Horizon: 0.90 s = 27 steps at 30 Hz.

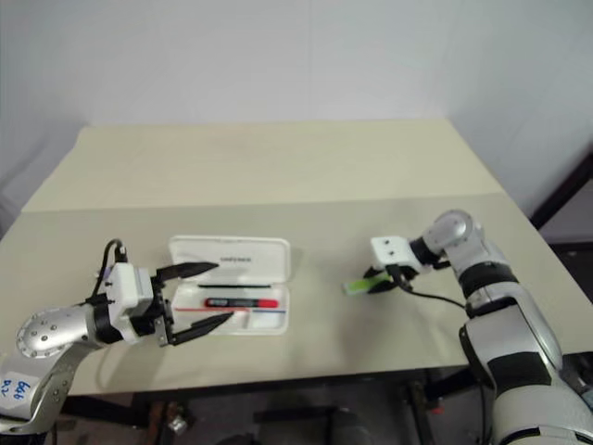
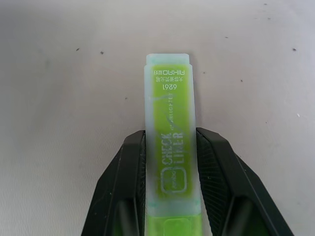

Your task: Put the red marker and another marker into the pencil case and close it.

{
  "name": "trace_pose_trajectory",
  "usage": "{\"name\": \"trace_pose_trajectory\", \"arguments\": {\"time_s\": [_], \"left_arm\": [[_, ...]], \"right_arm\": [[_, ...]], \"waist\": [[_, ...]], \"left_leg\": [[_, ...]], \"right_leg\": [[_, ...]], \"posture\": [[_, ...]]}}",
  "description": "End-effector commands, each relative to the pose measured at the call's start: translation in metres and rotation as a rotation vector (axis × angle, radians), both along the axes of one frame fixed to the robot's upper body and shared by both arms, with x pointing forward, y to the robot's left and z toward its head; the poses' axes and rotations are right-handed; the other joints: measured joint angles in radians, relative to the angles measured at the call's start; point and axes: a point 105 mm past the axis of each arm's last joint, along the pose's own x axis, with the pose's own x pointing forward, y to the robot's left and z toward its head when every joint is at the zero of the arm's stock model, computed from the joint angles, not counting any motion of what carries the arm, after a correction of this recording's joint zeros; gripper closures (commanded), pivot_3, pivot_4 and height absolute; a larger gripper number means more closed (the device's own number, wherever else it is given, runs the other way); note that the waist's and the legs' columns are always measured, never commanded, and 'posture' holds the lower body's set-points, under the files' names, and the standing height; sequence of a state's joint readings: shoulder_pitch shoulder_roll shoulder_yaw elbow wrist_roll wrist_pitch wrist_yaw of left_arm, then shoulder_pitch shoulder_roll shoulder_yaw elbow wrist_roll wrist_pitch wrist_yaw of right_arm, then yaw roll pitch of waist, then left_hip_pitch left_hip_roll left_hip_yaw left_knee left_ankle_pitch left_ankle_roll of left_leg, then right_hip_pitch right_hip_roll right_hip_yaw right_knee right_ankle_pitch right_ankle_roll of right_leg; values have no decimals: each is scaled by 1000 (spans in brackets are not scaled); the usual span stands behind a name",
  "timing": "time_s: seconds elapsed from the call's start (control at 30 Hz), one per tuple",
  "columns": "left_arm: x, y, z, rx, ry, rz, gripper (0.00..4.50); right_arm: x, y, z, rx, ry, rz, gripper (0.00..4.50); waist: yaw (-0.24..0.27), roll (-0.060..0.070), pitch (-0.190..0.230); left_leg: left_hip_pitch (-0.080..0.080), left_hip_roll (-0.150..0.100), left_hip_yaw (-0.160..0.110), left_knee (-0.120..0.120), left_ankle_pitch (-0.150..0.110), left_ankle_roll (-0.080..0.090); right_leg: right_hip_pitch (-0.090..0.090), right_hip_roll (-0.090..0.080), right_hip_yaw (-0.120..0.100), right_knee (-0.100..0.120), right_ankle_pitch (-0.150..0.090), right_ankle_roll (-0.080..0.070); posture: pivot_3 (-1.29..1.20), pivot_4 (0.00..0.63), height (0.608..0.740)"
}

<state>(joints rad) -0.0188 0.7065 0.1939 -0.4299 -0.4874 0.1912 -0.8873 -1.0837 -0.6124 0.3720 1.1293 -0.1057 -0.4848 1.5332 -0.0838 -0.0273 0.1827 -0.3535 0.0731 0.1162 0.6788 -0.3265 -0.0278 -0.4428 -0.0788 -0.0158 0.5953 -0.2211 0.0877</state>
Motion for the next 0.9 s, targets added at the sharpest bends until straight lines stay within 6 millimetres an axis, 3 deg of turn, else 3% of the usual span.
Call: {"name": "trace_pose_trajectory", "arguments": {"time_s": [0.03, 0.27, 0.6, 0.9], "left_arm": [[-7, -3, 9, -11, -39, -20, 0], [-8, 10, 6, -1, -34, -14, 0], [-6, 38, 3, -36, -43, 14, 0], [-11, 55, -6, -64, -8, -1, 0]], "right_arm": [[4, 11, 10, 74, -19, -8, 3390], [-2, 25, 36, 256, -72, -60, 3390], [-65, 62, 73, 451, -59, -70, 3390], [-91, 115, 57, 367, -26, -58, 3390]], "waist": [[-5, 0, 0], [3, 1, 1], [36, 2, 1], [31, 1, 1]], "left_leg": [[0, 0, 0, 0, 0, 0], [-1, 1, 0, -6, 1, -2], [-4, 1, 0, -13, -1, -1], [-4, 2, 0, -12, -1, -1]], "right_leg": [[0, 0, 0, 0, 0, 0], [-3, 1, 0, -1, 0, 0], [-6, 1, -3, -6, -1, 0], [-6, 1, -4, -8, -2, -3]], "posture": [[0, 150, 740], [0, 150, 740], [0, 150, 740], [0, 150, 740]]}}
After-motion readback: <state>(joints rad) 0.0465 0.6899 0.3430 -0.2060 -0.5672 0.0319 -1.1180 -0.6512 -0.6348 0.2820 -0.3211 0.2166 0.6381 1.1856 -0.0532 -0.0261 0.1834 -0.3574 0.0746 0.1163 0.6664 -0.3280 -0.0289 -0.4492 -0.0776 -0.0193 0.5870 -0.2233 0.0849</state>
